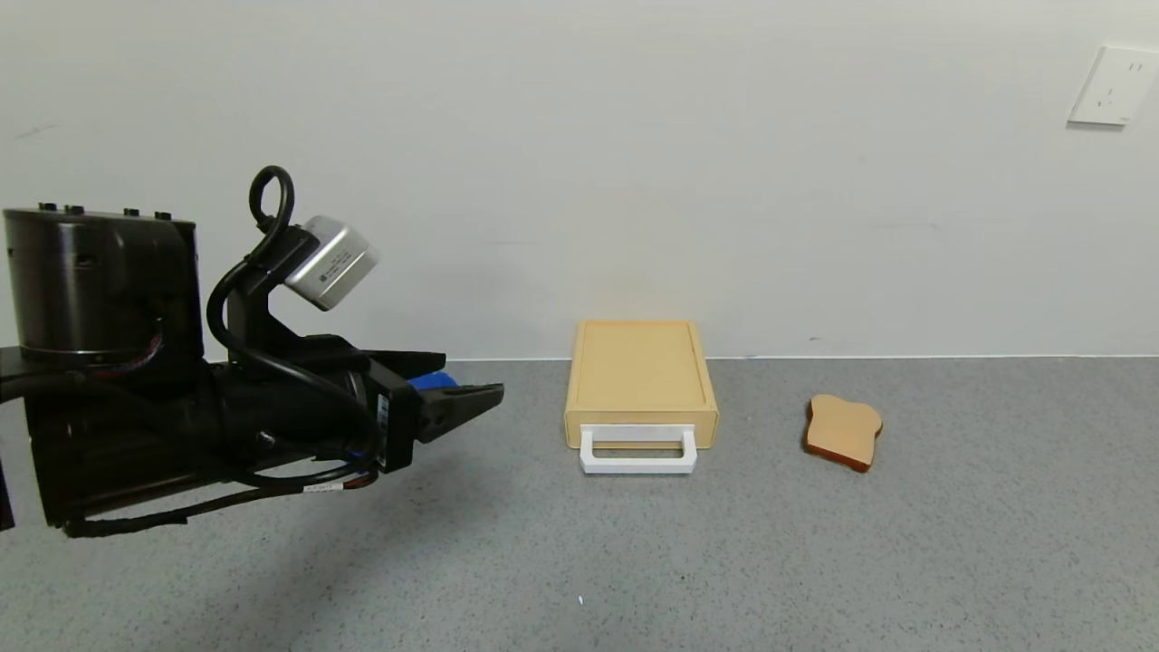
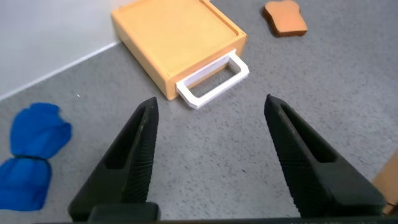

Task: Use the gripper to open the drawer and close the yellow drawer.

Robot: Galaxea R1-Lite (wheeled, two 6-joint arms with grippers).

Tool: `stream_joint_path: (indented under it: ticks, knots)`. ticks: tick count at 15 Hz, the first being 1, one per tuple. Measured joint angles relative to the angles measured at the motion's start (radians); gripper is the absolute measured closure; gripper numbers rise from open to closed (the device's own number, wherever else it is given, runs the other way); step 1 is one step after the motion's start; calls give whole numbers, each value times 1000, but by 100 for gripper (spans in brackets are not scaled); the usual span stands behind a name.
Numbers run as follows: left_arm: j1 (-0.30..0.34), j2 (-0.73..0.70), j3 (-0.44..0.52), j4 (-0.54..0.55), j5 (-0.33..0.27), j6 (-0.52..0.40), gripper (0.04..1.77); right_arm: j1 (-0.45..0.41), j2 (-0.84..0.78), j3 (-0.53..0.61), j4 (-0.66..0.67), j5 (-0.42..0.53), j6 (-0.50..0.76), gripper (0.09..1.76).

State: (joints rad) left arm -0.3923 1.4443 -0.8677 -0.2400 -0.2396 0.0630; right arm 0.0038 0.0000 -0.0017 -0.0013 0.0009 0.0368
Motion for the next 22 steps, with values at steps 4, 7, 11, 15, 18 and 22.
stream_joint_path:
  ticks: [4,7,11,15,18,22]
  knots:
    - [30,-51,114,-133,83,70,38,0,0,0,0,0,0,15]
    - [38,-111,177,-147,213,70,29,0,0,0,0,0,0,15]
    - [40,-252,259,-137,342,66,21,0,0,0,0,0,0,15]
    - [48,-458,333,-101,440,66,17,0,0,0,0,0,0,15]
    - [101,-646,342,73,474,70,14,0,0,0,0,0,0,15]
    - [225,-892,324,285,501,70,12,0,0,0,0,0,0,15]
